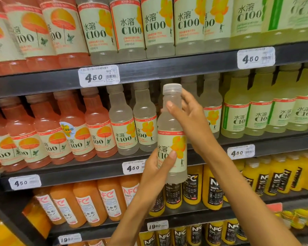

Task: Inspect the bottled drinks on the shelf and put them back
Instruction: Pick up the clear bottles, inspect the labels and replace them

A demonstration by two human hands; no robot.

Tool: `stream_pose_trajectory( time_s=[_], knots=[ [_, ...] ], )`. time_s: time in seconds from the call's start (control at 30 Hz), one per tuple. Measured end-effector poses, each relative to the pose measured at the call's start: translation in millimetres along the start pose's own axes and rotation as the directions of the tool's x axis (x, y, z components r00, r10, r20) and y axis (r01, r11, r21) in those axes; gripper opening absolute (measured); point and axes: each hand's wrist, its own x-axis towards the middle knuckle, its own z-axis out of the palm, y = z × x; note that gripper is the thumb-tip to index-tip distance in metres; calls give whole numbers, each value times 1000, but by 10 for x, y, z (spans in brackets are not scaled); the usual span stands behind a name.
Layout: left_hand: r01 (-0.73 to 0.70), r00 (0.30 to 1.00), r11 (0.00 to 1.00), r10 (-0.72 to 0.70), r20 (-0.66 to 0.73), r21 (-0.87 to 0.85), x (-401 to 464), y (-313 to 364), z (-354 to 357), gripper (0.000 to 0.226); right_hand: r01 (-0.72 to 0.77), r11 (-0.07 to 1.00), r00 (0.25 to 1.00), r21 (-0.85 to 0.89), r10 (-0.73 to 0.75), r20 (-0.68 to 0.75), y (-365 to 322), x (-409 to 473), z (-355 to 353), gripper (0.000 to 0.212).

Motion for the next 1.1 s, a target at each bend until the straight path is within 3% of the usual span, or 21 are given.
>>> stream_pose_trajectory(
  time_s=[0.13, 0.3, 0.4, 0.53, 0.63, 0.8, 1.1],
  knots=[
    [-102, 987, 960, 130, -92, 262, 201, 16, -30, 52, 55, 998, 997, 0, -55, -46, 55, 166, -3, 33],
    [-96, 933, 874, 246, -263, 477, 315, -82, -26, 45, 129, 975, 988, -183, -143, -66, 181, 291, 25, 39],
    [-81, 933, 817, 264, -246, 570, 332, -173, 29, 64, 112, 969, 987, -221, -133, -85, 272, 331, 65, 32],
    [-72, 897, 644, 376, -233, 762, 364, -286, 142, 87, 104, 943, 983, -315, -145, -110, 352, 336, 104, 39],
    [-23, 864, 655, 393, -314, 755, 414, -312, 232, 90, 149, 910, 950, -386, -240, -199, 426, 323, 129, 50],
    [7, 847, 669, 390, -360, 743, 497, -319, 277, 86, 125, 901, 900, -416, -279, -334, 487, 282, 179, 40],
    [-15, 783, 699, 453, -426, 715, 464, -419, 346, 66, 39, 742, 909, -670, -304, -285, 480, 9, 56, 42]
  ],
)
